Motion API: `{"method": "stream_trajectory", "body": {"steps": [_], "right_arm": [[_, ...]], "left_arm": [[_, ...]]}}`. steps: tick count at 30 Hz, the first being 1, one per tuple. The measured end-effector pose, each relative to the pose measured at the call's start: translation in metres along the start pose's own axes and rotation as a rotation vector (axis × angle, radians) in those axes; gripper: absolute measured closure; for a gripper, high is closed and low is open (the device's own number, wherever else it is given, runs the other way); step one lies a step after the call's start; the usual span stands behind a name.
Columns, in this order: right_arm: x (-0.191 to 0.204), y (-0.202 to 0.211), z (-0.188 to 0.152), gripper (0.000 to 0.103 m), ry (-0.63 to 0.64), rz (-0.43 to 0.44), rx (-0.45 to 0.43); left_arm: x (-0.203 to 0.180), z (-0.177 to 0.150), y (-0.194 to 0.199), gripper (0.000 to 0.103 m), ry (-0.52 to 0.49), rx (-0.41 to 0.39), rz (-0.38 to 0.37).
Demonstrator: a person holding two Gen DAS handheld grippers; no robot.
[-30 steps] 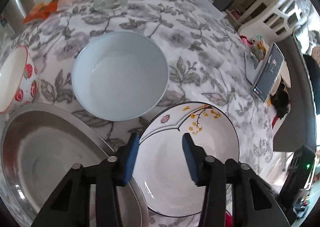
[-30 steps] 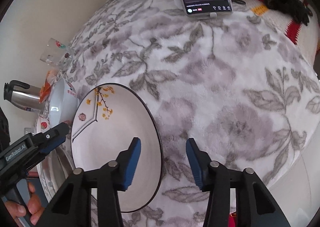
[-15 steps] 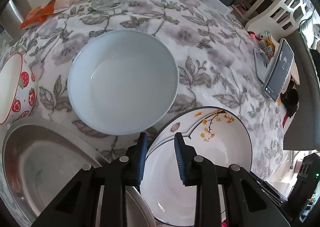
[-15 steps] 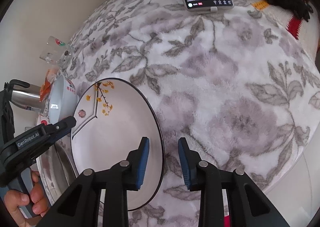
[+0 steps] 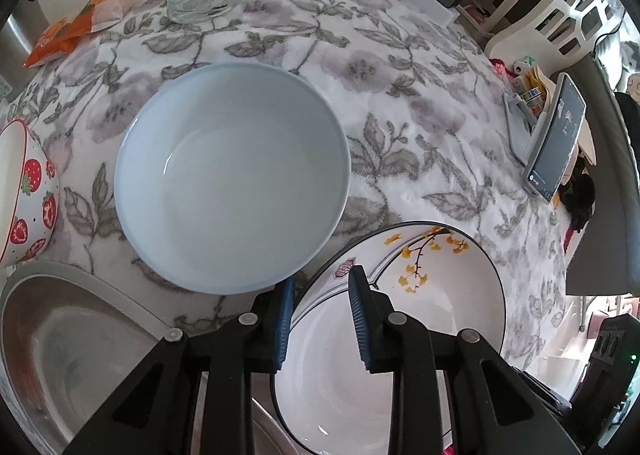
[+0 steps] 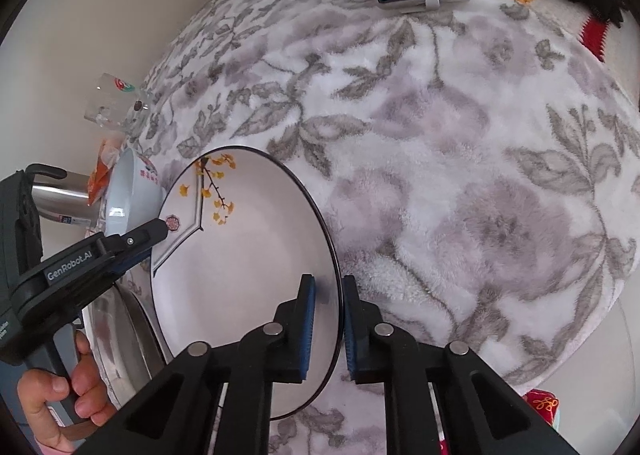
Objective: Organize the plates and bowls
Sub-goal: 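Close both grippers on the rim of the white yellow-blossom plate, then lift the blossom plate with both grippers and carry it toward the steel basin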
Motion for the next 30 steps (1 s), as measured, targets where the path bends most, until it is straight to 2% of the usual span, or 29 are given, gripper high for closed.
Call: {"method": "stream_trajectory", "body": {"steps": [5,8,9,11,12,14,16,20,23,28,30], "right_arm": [[-0.002,0.003,0.003,0.089,-0.016,0.016,-0.008],[-0.003,0.008,0.003,0.089,-0.024,0.028,-0.018],[-0.001,0.009,0.004,0.089,-0.024,0.038,-0.021],[0.001,0.012,0.005,0.089,-0.014,0.043,-0.033],[0.001,0.012,0.006,0.089,-0.014,0.04,-0.034],[-0.003,0.007,0.005,0.089,-0.03,0.03,-0.022],[-0.006,0.006,0.005,0.091,-0.045,0.036,-0.019],[-0.004,0.009,0.009,0.091,-0.032,0.021,-0.043],[-0.006,0.007,0.009,0.092,-0.031,0.019,-0.033],[-0.007,0.008,0.009,0.092,-0.024,0.016,-0.031],[-0.006,0.007,0.008,0.093,-0.021,0.015,-0.028]], "left_arm": [[0.0,0.0,0.001,0.074,0.008,-0.003,-0.021],[0.0,0.001,0.006,0.076,0.018,-0.016,-0.06],[-0.005,0.001,0.009,0.085,0.026,-0.011,-0.15],[-0.018,-0.002,0.012,0.085,0.029,0.004,-0.276],[-0.022,-0.002,0.013,0.085,0.013,0.002,-0.259],[-0.026,-0.002,0.015,0.085,-0.029,-0.016,-0.157],[-0.025,-0.001,0.016,0.085,-0.028,-0.024,-0.141],[-0.01,0.002,0.018,0.085,-0.03,-0.052,-0.013],[-0.002,0.004,0.013,0.086,-0.007,-0.039,-0.008],[-0.004,0.003,-0.002,0.084,-0.028,-0.019,0.058],[-0.004,0.003,-0.003,0.083,-0.03,-0.021,0.06]]}}
Point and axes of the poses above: each gripper's, at about its wrist camera, not at the fingertips, and y roughly against the way its jaws point, x to its left, z to its top, the point moved 5 cm from there along -y, roughly the way its jaws point, and after that the axes turned 1 degree about x, right-handed, at the moved point
